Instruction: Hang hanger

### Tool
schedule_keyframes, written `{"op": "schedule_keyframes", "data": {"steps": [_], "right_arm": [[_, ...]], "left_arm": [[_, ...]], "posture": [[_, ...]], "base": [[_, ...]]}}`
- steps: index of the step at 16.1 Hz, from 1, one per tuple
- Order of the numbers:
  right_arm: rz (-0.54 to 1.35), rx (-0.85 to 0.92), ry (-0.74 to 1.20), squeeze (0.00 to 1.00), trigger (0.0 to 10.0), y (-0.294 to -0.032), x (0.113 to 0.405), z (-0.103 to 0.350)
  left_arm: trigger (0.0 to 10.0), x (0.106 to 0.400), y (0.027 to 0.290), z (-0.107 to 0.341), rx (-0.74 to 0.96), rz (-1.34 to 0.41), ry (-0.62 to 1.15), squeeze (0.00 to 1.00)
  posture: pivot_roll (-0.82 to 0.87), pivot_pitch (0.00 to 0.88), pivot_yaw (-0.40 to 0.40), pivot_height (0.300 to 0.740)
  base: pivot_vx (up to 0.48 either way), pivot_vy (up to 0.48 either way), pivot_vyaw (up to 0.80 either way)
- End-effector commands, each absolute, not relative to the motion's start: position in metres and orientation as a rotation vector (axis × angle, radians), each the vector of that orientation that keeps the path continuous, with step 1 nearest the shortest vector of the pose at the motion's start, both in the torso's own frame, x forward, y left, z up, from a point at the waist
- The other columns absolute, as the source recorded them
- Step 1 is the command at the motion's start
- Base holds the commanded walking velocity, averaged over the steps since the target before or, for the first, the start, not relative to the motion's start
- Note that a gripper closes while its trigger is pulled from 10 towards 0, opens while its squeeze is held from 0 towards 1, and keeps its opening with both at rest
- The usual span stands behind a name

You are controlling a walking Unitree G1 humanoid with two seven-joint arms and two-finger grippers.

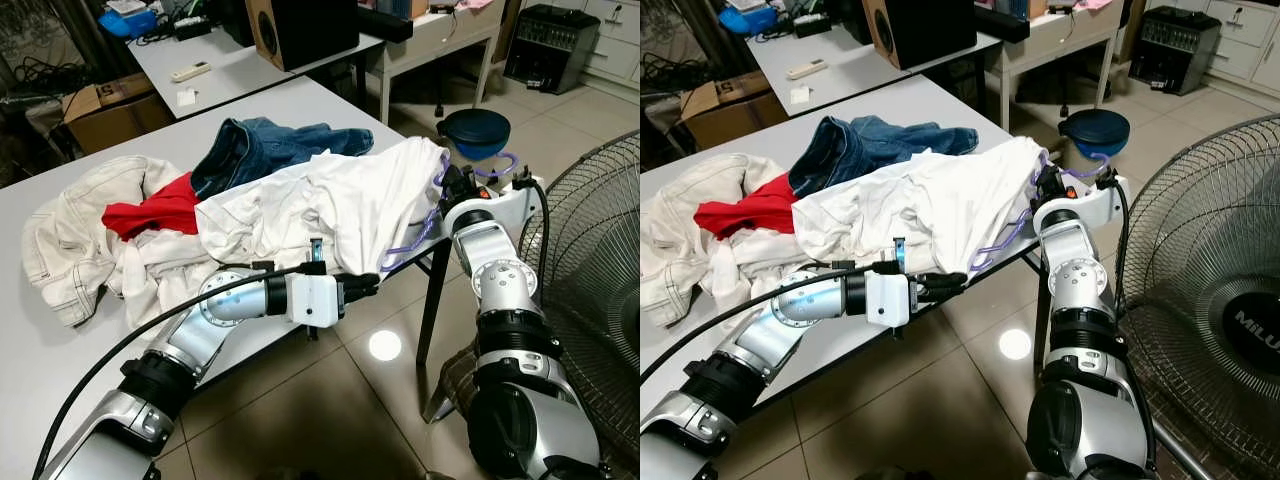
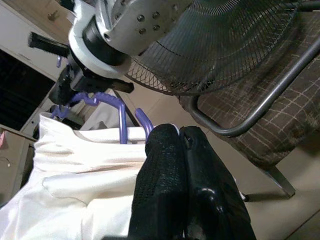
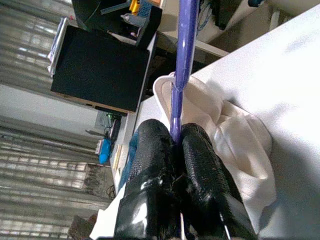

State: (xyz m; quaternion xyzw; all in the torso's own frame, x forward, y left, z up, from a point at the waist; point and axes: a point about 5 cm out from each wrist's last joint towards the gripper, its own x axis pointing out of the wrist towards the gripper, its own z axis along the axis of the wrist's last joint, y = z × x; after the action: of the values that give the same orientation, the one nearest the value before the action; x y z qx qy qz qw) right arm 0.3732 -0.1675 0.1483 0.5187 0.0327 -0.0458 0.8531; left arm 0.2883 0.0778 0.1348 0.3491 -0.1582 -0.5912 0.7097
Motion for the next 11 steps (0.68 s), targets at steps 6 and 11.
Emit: {"op": "schedule_keyframes", "data": {"steps": [6, 11], "right_arm": [[-0.100, 1.079, 0.034, 0.00, 10.0, -0.157, 0.385, 0.159], [-0.017, 1.095, 0.052, 0.00, 10.0, -0.125, 0.390, 0.172]], "left_arm": [[0.0, 0.284, 0.064, 0.154, 0.744, -1.345, -0.438, 0.00], [0.0, 0.285, 0.049, 0.158, 0.679, -1.327, -0.459, 0.00]], "posture": [[-0.06, 0.000, 0.151, 0.740], [-0.07, 0.000, 0.153, 0.740]], "base": [[0.000, 0.000, 0.00], [0.000, 0.000, 0.00]]}}
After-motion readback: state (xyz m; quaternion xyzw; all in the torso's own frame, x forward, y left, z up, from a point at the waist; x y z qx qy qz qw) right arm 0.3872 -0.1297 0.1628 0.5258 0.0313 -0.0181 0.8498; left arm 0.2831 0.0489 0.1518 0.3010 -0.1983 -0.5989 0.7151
